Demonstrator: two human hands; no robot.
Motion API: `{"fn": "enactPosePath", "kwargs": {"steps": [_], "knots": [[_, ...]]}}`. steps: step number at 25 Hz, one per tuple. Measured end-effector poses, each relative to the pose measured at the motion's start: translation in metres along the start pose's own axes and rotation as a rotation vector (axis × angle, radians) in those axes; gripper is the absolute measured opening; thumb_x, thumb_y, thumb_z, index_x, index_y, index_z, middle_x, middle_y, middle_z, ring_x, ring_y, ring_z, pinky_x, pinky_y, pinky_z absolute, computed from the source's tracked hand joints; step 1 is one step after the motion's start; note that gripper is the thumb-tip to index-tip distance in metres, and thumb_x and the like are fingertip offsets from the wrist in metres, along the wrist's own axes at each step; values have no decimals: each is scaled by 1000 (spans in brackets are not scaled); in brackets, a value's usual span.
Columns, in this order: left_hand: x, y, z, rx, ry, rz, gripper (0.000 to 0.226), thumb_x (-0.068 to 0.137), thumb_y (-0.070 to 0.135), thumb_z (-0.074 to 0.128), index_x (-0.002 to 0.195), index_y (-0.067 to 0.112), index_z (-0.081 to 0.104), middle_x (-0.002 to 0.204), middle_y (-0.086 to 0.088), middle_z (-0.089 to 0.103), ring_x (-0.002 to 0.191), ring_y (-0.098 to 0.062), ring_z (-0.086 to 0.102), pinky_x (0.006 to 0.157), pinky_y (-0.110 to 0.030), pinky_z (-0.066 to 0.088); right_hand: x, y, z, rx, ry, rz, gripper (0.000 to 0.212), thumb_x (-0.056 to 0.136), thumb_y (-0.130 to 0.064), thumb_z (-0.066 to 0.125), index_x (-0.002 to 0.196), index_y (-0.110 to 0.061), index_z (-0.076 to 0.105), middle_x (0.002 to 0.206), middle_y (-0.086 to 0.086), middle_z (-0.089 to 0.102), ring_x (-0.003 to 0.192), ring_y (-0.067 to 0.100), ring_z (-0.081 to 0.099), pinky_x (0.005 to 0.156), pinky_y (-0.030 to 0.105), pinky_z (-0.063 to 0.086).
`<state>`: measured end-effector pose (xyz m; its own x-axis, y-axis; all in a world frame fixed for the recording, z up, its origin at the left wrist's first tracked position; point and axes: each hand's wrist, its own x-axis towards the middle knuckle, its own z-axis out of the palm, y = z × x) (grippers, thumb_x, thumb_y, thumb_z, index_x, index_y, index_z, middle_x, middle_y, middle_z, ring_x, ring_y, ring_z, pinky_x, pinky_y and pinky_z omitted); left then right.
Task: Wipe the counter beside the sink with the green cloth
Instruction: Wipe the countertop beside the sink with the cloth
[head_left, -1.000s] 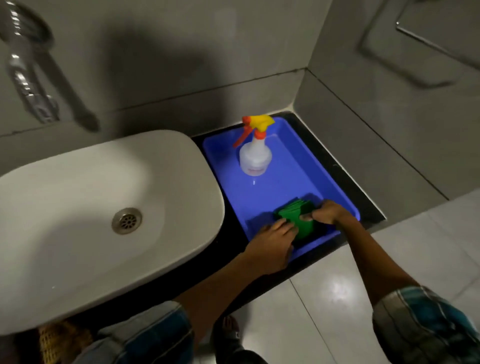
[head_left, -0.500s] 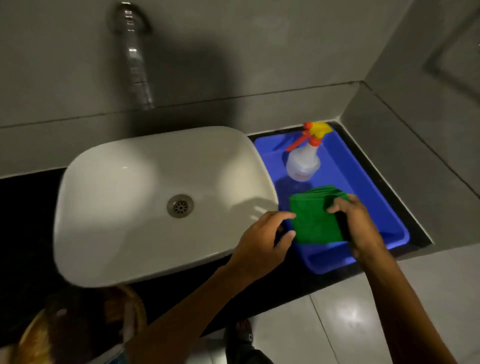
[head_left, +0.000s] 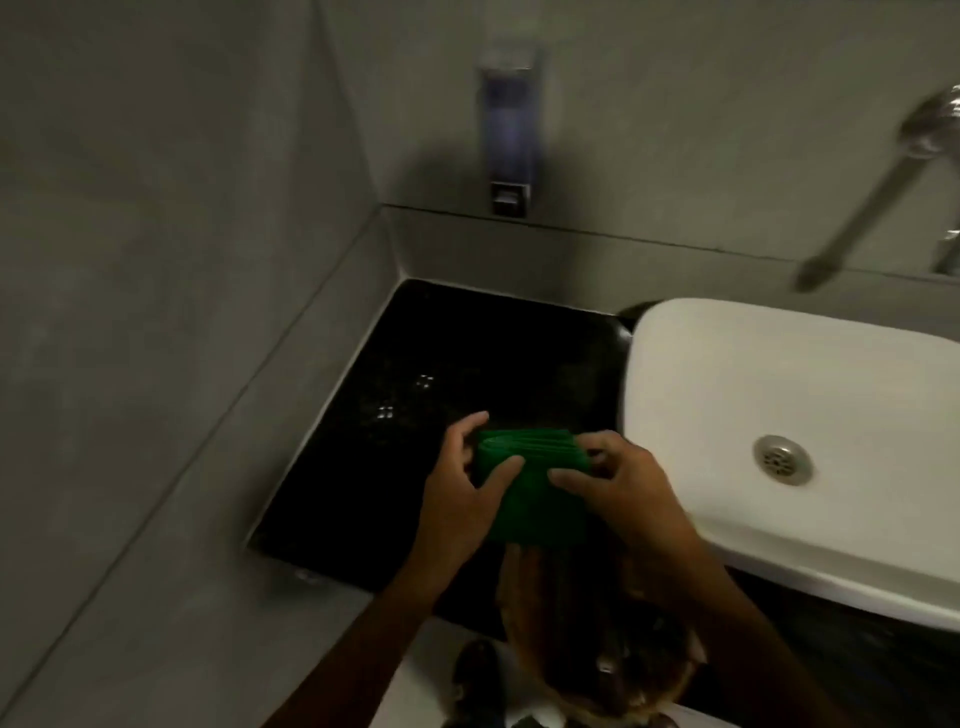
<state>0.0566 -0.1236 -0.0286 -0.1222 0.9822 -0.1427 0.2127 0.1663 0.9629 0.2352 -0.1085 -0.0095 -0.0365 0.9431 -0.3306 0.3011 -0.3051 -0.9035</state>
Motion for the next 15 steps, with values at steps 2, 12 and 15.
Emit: {"fn": "enactPosePath", "kwargs": {"steps": [2, 12, 15], "knots": [[17, -35, -63, 141, 91, -66, 48, 85, 31, 71, 128, 32, 50, 120, 3, 60, 112, -12, 58, 87, -30, 52, 27, -13, 69, -239, -139, 18, 45, 78, -21, 79, 117, -9, 60, 101, 4, 66, 95, 24, 67, 82, 43, 60], [23, -157, -114, 1120, 65, 112, 78, 84, 73, 35, 148, 27, 33, 158, -13, 29, 144, -40, 24, 109, -66, 20, 137, 29, 132, -842, 97, -121, 54, 93, -33, 54, 139, -10, 39, 145, 18, 42, 136, 34, 37, 107, 45, 39], [40, -175, -105, 1147, 71, 54, 79, 86, 72, 27, 151, 26, 22, 160, -14, 23, 145, -42, 17, 111, -68, 21, 172, 37, 92, -1088, -81, 160, 90, 87, -57, 53, 153, -15, 9, 162, 19, 2, 147, 41, 4, 117, 58, 21]]}}
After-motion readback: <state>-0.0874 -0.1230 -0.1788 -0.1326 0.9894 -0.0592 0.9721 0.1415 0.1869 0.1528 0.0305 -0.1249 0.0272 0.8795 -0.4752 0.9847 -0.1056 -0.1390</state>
